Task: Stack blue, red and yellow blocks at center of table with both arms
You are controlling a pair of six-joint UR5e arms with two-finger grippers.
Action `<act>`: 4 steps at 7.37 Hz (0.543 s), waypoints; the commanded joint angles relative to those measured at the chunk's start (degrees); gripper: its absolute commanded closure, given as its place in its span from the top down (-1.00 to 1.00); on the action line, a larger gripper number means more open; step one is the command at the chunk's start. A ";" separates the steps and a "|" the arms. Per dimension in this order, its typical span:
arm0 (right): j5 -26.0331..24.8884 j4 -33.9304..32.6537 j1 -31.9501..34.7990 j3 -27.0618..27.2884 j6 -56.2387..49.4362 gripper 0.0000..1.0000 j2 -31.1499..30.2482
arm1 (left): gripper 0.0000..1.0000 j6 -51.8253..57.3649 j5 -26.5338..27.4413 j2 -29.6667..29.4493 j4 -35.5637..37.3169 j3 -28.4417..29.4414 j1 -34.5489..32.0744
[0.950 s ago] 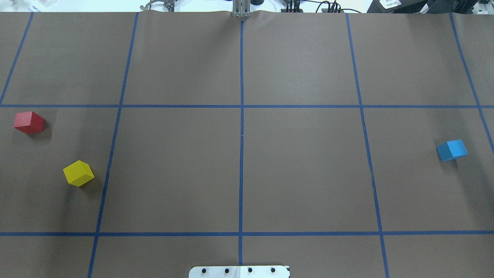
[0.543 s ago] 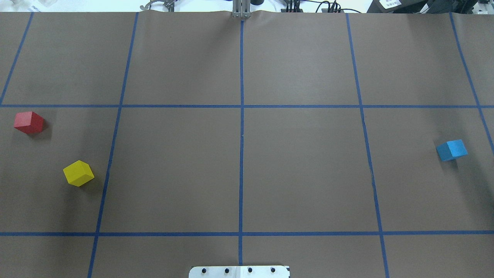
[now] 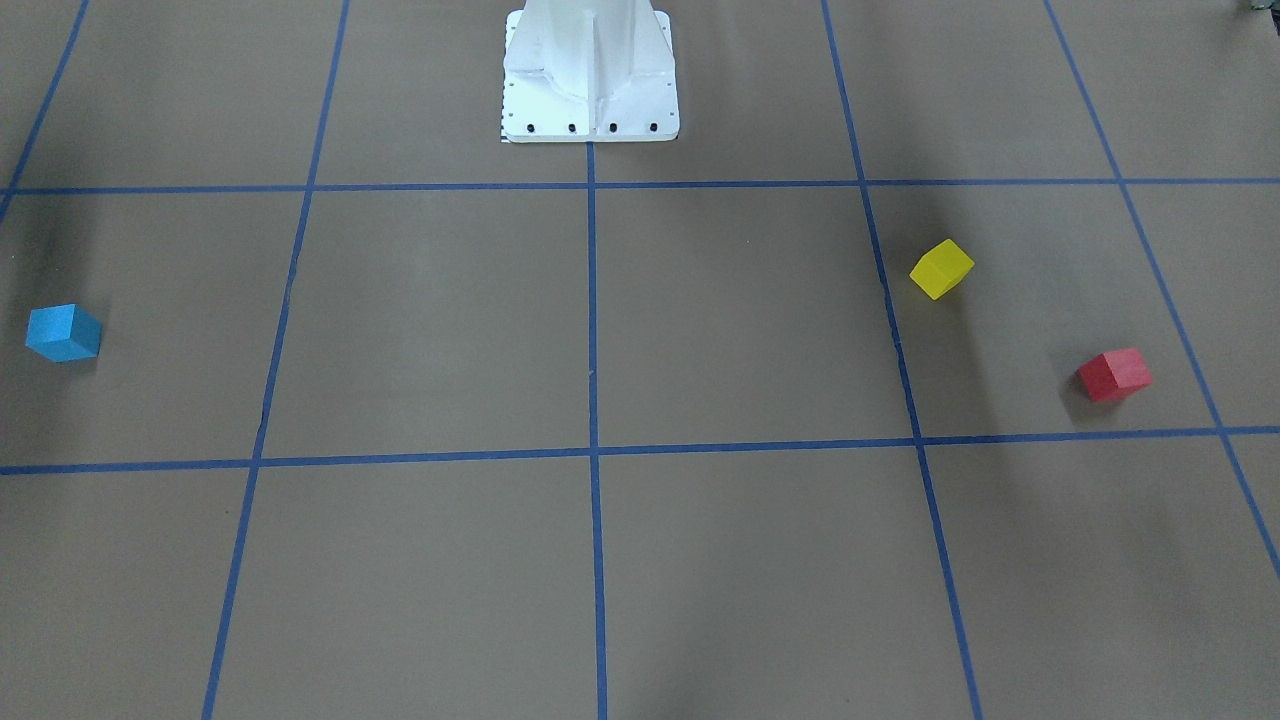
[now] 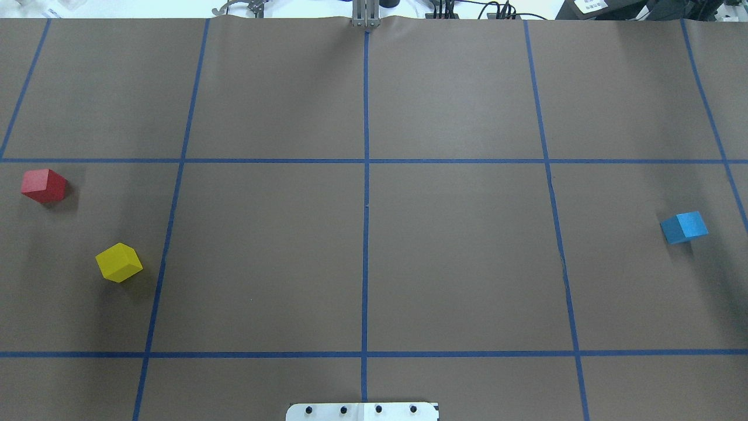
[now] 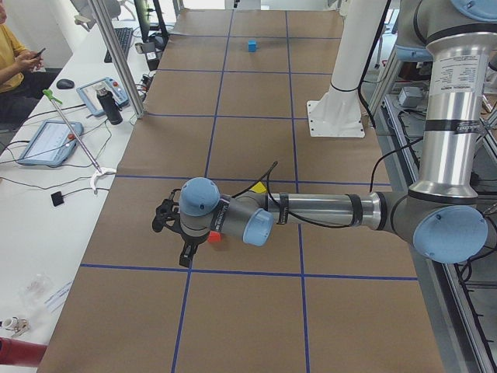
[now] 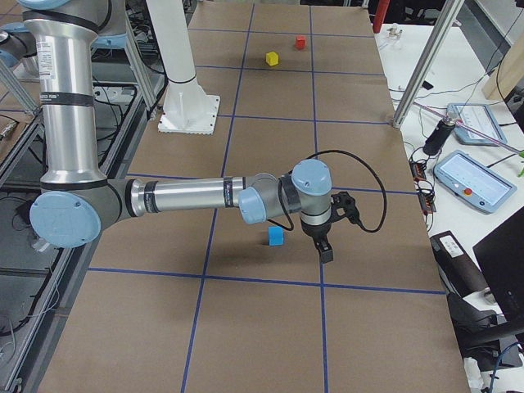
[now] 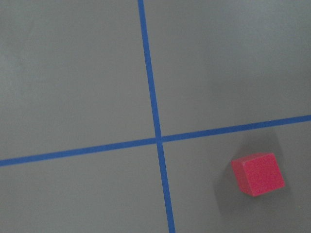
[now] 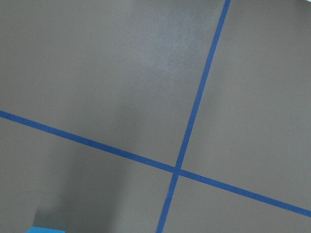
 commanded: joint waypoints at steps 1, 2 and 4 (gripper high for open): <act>0.47 9.86 -8.74 0.28 12.95 0.98 -2.24 | 1.00 0.06 -0.12 0.22 -1.84 0.27 0.00; -2.67 16.60 -12.79 0.28 22.98 0.97 -3.90 | 1.00 -0.02 -0.04 0.39 -2.89 0.36 0.00; -6.56 22.72 -19.14 0.54 33.96 0.94 -6.45 | 1.00 -0.02 -0.12 0.48 -2.99 0.27 0.00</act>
